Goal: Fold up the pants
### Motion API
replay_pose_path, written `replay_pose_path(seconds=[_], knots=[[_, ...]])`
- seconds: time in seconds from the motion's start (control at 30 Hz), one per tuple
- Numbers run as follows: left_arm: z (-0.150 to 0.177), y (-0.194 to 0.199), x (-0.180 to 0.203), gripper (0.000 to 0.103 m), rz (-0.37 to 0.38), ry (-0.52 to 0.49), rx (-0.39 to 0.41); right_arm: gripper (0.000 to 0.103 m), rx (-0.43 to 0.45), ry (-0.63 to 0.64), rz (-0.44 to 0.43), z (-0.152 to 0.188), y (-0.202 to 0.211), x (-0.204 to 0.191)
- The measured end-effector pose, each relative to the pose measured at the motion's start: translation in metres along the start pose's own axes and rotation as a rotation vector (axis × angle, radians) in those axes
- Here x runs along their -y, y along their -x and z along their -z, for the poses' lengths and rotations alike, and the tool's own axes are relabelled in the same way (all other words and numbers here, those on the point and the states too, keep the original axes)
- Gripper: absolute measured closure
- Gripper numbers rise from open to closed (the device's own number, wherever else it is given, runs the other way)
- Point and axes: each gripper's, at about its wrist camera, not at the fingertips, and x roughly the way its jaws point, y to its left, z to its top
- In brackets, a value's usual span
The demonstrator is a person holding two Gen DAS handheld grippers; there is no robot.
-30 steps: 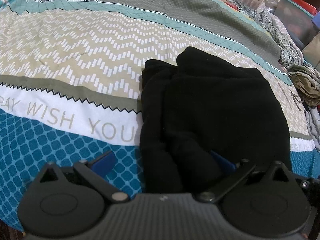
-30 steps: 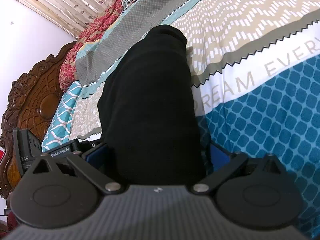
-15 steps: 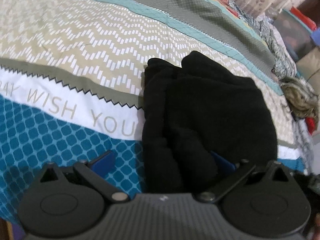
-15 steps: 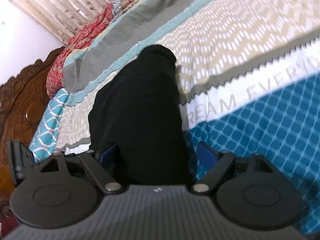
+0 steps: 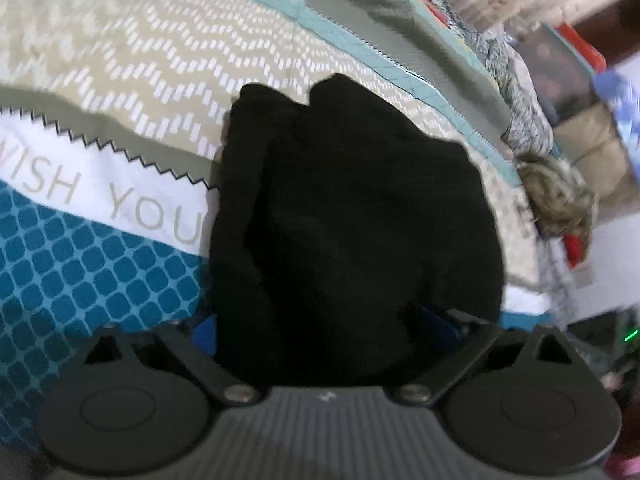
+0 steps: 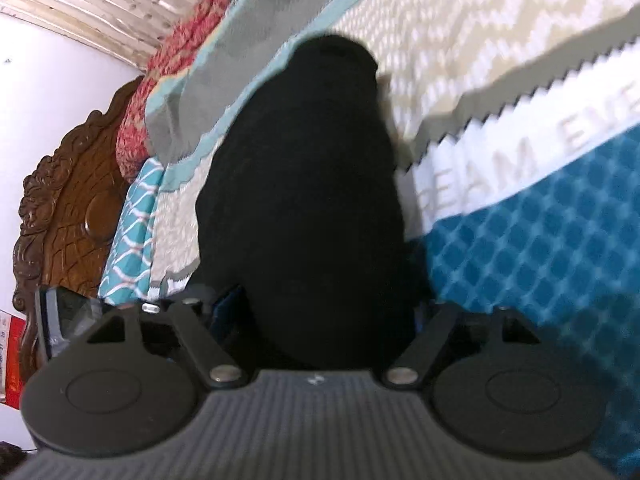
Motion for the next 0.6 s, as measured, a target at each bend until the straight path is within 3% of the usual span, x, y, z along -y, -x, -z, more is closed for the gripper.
replay_pose_path(seconds=[0.13, 0.23, 0.4, 0.6], knots=[[0.004, 0.010, 0.004, 0.038, -0.008, -0.007, 0.029, 0.043, 0.023, 0.114, 0.059, 0.006, 0.003, -0.022], [0.002, 0.022, 0.008, 0.051, 0.000, 0.007, 0.054, 0.050, 0.087, 0.283, 0.123, 0.020, 0.005, -0.051], [-0.004, 0.028, 0.037, 0.054, -0.054, -0.078, 0.088, 0.054, 0.145, 0.428, 0.154, 0.024, 0.000, -0.063], [0.001, 0.011, 0.037, 0.046, -0.100, -0.107, 0.061, 0.053, 0.116, 0.389, 0.159, 0.020, -0.010, -0.045]])
